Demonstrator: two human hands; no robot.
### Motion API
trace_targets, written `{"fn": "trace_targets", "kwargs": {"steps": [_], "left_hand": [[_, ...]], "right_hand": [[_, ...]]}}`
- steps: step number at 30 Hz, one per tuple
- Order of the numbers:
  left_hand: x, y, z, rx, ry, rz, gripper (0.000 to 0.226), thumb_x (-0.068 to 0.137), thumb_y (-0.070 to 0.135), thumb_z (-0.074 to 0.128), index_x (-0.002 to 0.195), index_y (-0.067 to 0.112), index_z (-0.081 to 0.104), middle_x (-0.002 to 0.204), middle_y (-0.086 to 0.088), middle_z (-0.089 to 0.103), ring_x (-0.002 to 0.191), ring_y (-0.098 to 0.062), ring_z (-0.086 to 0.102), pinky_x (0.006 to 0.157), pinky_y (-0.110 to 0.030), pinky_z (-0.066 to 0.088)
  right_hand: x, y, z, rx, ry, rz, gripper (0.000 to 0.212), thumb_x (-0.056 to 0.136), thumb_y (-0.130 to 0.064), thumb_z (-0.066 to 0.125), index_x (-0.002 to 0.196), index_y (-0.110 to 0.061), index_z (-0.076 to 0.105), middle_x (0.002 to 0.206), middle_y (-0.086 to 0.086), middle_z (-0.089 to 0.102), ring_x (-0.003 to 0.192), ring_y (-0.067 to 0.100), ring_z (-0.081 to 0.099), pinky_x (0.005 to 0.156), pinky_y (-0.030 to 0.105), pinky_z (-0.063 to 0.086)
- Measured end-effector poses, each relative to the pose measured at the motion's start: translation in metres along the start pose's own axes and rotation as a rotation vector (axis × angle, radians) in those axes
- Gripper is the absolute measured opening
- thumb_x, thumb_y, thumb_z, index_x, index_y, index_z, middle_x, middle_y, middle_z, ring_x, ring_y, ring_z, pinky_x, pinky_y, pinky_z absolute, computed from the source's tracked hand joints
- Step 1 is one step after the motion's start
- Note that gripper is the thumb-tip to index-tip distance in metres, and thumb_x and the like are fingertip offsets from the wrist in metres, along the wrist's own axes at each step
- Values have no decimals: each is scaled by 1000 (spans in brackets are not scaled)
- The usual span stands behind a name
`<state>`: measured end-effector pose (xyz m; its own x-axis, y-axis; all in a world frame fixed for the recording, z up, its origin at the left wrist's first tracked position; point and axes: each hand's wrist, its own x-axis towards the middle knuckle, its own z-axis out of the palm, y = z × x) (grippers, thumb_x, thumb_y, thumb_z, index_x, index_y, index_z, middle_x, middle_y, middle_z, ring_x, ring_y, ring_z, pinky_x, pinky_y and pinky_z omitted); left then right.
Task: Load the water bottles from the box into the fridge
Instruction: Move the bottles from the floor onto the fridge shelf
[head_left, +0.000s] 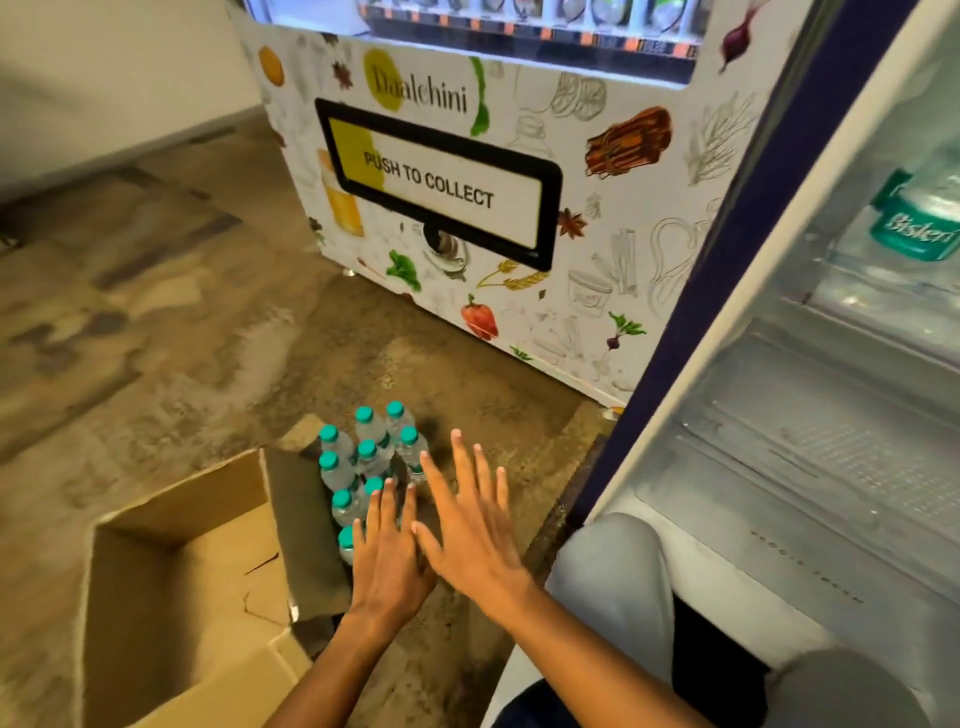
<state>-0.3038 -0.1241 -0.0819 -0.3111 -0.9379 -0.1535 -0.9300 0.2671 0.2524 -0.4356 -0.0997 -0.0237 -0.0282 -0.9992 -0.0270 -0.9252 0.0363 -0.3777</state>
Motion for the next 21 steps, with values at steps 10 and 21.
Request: {"fn": "trace_targets", "kwargs": {"steps": [10,21], "left_hand": [[19,-76,8,67,-106,-261,54,96,31,53,145,14,38,133,-16,47,119,-30,48,96,-36,47],[51,-94,17,24,-128,-311,13,91,16,60,101,9,63,105,-15,65,93,-28,64,75,-35,52]], "right_hand": [[34,6,56,-116,-351,-92,85,95,-23,60,156,-30,2,162,1,-20,150,34,-7,120,58,3],[56,-6,95,-129,-447,-125,93,90,-9,66,156,-31,3,163,-2,-18,150,35,-1,118,58,8]]}}
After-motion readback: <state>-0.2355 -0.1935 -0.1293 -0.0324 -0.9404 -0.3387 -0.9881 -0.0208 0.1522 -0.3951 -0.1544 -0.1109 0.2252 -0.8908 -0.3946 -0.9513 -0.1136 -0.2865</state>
